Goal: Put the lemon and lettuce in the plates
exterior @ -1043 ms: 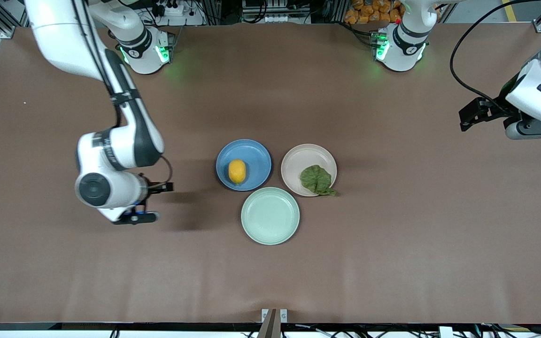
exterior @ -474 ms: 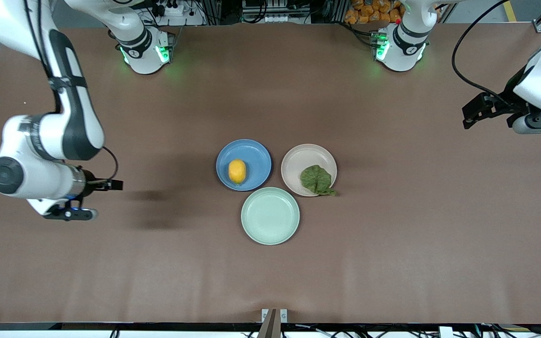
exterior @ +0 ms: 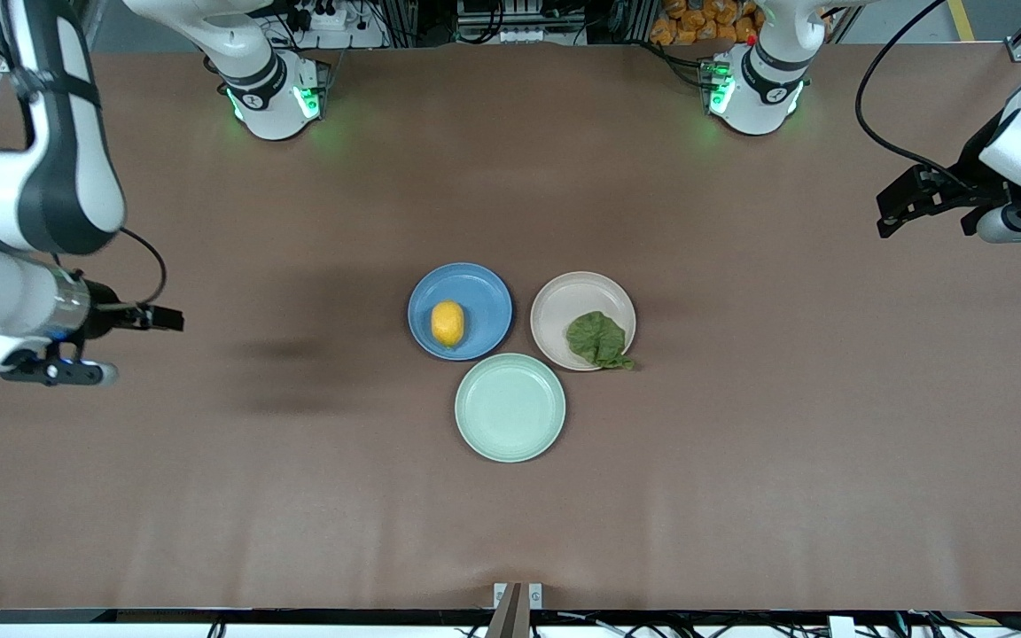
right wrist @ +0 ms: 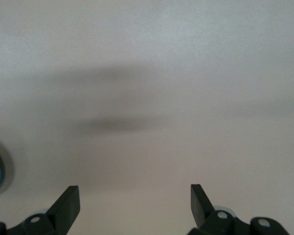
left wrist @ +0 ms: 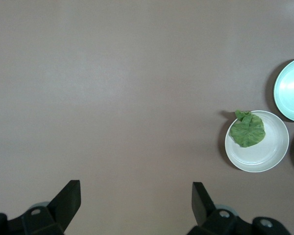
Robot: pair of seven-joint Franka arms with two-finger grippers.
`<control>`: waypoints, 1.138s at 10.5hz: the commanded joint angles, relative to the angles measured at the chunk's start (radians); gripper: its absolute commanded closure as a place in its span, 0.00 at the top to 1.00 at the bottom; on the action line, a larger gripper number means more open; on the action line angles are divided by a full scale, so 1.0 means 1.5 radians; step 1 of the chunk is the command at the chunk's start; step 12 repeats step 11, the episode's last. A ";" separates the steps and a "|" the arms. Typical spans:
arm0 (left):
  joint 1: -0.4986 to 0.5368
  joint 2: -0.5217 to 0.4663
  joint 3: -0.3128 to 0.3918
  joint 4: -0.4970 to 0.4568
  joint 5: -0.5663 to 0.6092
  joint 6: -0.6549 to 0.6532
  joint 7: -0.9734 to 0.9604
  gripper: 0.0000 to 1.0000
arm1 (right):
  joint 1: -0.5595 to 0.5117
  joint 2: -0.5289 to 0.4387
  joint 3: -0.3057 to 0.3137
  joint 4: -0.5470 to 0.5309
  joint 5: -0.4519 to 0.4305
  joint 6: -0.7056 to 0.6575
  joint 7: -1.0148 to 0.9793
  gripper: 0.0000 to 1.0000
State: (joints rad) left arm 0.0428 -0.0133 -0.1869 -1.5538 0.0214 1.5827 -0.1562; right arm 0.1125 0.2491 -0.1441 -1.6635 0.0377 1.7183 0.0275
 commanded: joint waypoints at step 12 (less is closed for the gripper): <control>0.007 0.000 -0.004 0.014 -0.016 -0.028 0.017 1.00 | -0.073 -0.203 0.064 -0.016 0.003 -0.154 -0.013 1.00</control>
